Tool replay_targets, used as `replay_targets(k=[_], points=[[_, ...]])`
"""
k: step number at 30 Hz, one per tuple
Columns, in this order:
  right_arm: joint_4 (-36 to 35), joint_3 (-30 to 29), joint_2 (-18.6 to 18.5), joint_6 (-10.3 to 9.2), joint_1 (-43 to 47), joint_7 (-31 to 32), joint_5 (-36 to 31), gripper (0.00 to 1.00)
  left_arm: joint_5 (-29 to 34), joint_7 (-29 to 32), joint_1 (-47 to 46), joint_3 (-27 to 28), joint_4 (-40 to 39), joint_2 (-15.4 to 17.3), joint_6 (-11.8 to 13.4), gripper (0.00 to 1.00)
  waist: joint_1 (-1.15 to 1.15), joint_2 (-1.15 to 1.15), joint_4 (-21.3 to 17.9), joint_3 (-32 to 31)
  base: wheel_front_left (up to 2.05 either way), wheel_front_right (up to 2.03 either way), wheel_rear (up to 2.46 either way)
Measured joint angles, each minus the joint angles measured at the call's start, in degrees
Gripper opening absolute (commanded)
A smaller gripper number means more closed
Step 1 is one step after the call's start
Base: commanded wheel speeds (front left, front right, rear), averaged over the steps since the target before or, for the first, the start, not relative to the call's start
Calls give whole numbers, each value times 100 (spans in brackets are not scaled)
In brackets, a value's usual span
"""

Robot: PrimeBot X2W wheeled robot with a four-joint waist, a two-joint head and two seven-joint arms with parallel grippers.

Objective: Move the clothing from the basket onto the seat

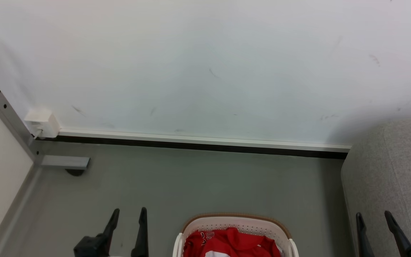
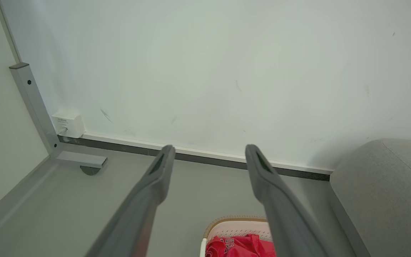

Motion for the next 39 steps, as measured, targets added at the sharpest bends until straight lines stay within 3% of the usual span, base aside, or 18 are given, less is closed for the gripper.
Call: replay_targets(k=[14,29,39], points=[[45,-120,8,0,14,-136,-402,100,430,-140,0,-74,125,7,-13,100,0,0,22,10,0,0,0],[80,-201,8,0,3,-136,-85,100,266,-142,-8,-107,170,9,-78,100,0,0,-71,86,0,0,0],[-445,-486,10,0,-534,-146,-1,100,269,-143,-800,-783,355,11,-354,100,0,0,-268,704,0,0,0]])
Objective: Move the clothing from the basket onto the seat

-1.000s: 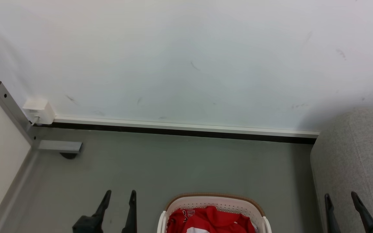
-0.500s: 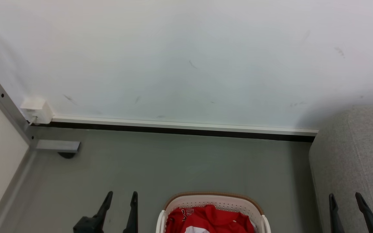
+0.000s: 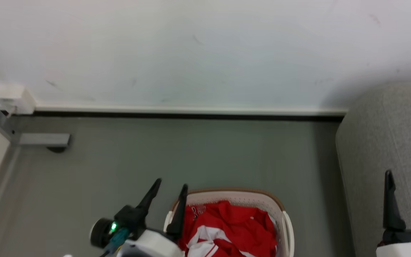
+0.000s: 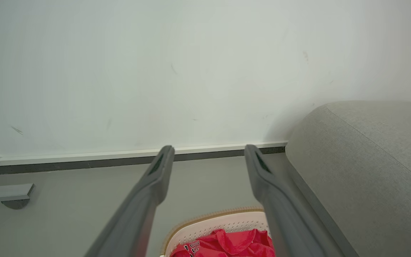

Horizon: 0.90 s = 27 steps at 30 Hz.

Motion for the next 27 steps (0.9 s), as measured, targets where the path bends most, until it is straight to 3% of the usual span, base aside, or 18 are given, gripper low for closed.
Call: replay_targets(k=[6,14,27], points=[[-399,-163,-13,0,-470,-2,-62,100,16,0,-1002,-698,715,-1,-146,100,0,0,-149,681,0,0,0],[-775,-152,-105,0,-1036,-3,-67,100,-73,19,-2317,-1808,2335,-3,-310,100,1,0,-359,1743,0,0,0],[-1301,-40,-213,0,-1542,-3,-92,100,-463,1043,-3717,-3336,4035,-2,-431,100,1,0,-560,3203,0,0,0]])
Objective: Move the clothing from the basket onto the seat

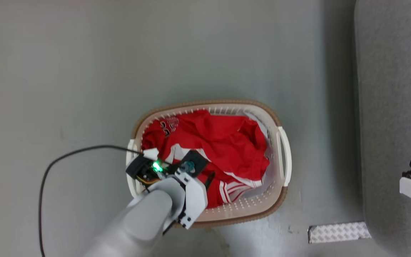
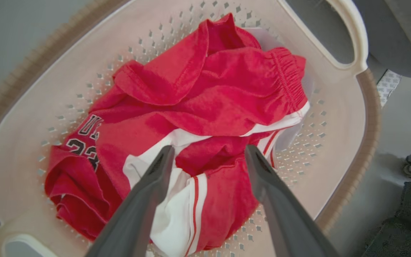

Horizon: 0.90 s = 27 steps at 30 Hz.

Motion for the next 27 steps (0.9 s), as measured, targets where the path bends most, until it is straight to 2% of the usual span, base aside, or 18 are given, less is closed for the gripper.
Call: replay_targets(k=[6,12,23,24,25,26,27], points=[[-193,133,16,0,-189,1,0,100,-47,461,-489,-366,445,2,127,100,0,0,-46,521,0,0,0],[-278,201,59,0,-257,0,0,100,-158,927,-758,-648,697,3,-19,100,-1,0,-107,919,0,0,0],[-355,227,136,0,-366,1,43,100,-248,970,-1118,-995,1122,1,-149,100,-1,0,-294,1367,0,0,0],[-353,219,138,0,-368,1,46,100,-268,972,-1117,-1022,1121,1,-168,73,-1,0,-304,1372,0,0,0],[-345,211,143,0,-368,1,46,100,-294,966,-1114,-1048,1112,1,-169,10,-1,0,-308,1364,0,0,0],[-334,203,146,0,-370,0,47,100,-308,958,-1110,-1076,1092,3,-172,0,-1,0,-309,1347,0,0,0],[-320,190,152,0,-373,1,47,100,-368,927,-1107,-1096,1070,2,-177,0,-1,0,-308,1323,0,0,0]])
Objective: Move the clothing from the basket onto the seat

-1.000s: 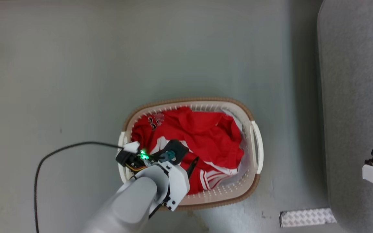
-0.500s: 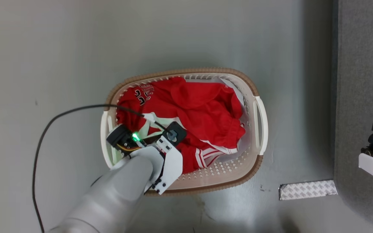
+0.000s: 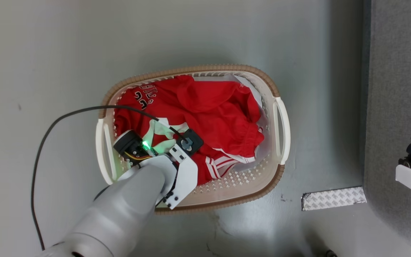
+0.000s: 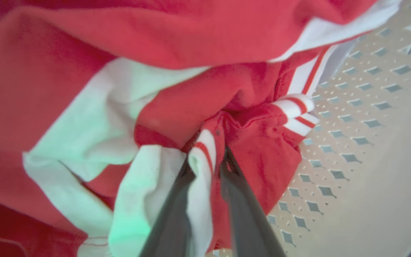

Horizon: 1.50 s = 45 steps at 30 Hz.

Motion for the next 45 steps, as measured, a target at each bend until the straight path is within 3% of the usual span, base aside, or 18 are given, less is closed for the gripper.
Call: replay_targets(k=[14,23,32,45], points=[[433,20,29,0,240,-1,-1,100,-1157,-706,366,94,-812,7,-26,0,-1,0,257,-1036,0,0,0],[909,198,-46,0,1015,0,-22,100,-1514,-1388,1107,194,-1170,10,-12,0,-2,0,584,-2506,0,0,0],[1176,857,-338,0,1847,0,196,100,-1624,-1571,1774,188,-2226,230,243,0,-3,0,892,-3865,0,0,0],[1367,1763,-688,0,2233,0,416,100,-1793,-846,2392,323,-4674,1135,972,0,-3,0,1109,-5260,0,0,0]])
